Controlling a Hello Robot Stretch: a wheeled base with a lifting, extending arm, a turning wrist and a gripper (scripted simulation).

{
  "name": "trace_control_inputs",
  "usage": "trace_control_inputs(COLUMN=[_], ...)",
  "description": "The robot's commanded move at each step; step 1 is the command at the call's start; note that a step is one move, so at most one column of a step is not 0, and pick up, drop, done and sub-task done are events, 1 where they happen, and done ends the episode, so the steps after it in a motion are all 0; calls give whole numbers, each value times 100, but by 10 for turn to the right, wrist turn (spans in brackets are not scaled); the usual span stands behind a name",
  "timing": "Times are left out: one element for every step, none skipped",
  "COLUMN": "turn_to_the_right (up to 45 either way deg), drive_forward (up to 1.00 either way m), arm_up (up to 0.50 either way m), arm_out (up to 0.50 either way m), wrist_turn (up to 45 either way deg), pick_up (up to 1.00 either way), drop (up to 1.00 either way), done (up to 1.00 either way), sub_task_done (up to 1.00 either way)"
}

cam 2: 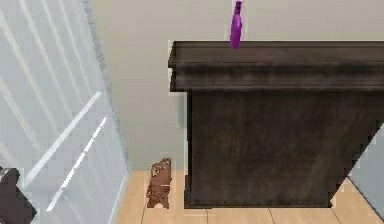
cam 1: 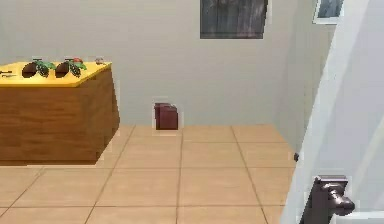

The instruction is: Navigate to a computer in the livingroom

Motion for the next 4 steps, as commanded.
trace_control_inputs(turn_to_the_right=[0, 360, 30, -450], drive_forward=[80, 0, 0, 0], arm_up=[0, 0, 0, 0], arm_out=[0, 0, 0, 0], wrist_turn=[0, 0, 0, 0], pick_up=[0, 0, 0, 0], drop=[0, 0, 0, 0], done=[0, 0, 0, 0], sub_task_done=[0, 0, 0, 0])
